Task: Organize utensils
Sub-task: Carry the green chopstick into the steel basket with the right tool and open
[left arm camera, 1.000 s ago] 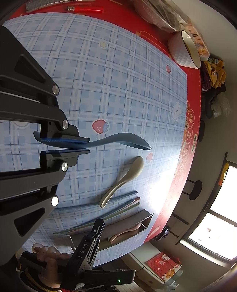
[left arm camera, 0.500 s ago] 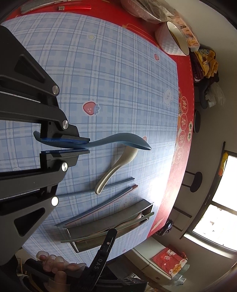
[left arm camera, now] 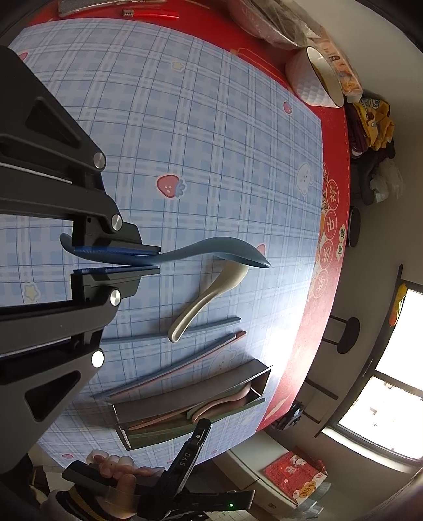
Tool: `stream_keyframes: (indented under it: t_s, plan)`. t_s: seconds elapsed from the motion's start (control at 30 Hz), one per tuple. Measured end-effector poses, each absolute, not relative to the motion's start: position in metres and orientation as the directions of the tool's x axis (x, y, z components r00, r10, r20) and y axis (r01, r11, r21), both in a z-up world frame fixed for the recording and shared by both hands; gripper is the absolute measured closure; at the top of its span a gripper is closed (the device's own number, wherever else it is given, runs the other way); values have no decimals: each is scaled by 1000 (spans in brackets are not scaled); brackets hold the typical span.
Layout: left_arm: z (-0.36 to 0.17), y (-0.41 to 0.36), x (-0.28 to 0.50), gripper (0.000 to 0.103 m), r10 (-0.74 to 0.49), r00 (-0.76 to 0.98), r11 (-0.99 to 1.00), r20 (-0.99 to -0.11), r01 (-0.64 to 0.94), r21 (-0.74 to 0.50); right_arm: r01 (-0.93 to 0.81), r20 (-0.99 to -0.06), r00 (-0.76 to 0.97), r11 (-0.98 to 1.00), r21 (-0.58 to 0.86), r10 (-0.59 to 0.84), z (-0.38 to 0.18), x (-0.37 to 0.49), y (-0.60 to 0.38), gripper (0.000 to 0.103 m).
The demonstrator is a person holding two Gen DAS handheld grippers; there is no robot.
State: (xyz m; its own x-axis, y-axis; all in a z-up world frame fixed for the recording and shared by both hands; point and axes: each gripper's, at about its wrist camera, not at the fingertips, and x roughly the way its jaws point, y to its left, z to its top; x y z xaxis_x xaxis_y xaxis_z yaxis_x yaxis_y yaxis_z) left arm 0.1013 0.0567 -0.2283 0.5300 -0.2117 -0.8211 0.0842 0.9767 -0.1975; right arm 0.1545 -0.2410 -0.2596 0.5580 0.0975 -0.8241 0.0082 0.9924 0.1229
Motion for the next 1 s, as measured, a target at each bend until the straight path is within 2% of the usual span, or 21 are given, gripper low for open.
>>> stream_keyframes:
  t_s: [0.53, 1.0]
  plan:
    - [-227, 44, 92, 97, -156, 536, 984, -830, 11, -178, -2, -886, 429, 981, 192, 175, -297, 168, -250, 96]
    - [-225, 27, 96, 97, -190, 535, 979, -823, 45, -197, -17, -873, 432, 970, 242, 226, -282, 162, -254, 95]
